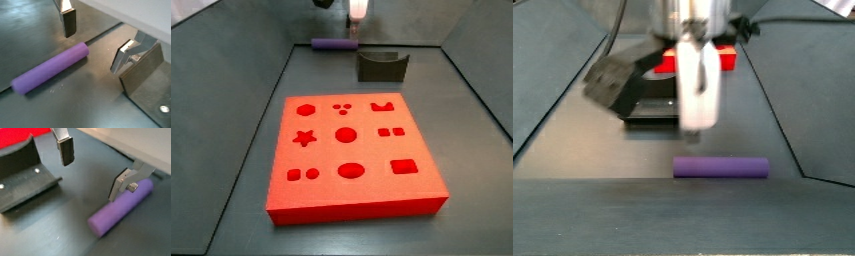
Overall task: Pick up the round object. Move up. Place the round object on the fixture. Regrasp the round object. Move to above the board. Insert the round object.
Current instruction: Pick up the round object.
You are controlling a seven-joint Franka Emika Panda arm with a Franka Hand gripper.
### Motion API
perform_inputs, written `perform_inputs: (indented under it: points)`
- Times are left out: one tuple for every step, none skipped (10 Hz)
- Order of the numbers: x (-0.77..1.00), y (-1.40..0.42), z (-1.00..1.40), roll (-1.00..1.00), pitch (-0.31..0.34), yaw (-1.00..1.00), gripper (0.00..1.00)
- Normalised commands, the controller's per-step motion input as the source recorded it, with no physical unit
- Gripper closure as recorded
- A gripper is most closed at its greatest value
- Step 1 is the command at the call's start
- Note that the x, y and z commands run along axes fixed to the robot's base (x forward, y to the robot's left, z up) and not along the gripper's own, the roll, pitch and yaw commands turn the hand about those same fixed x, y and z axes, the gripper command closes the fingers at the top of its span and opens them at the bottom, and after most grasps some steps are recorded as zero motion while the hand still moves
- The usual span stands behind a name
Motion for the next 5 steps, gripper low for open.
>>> perform_inputs:
  points:
    - [0.04, 0.48, -0.13, -0.02, 0.000, -0.49, 0.00]
    - [-0.12, 0.37, -0.08, -0.14, 0.011, 0.00, 0.00]
    - [-0.53, 0.25, -0.10, -0.23, -0.081, 0.00, 0.00]
    - [-0.52, 0.00, -0.12, -0.18, -0.154, 0.02, 0.00]
    - [-0.57, -0.05, -0.24, -0.18, -0.189, 0.05, 0.00]
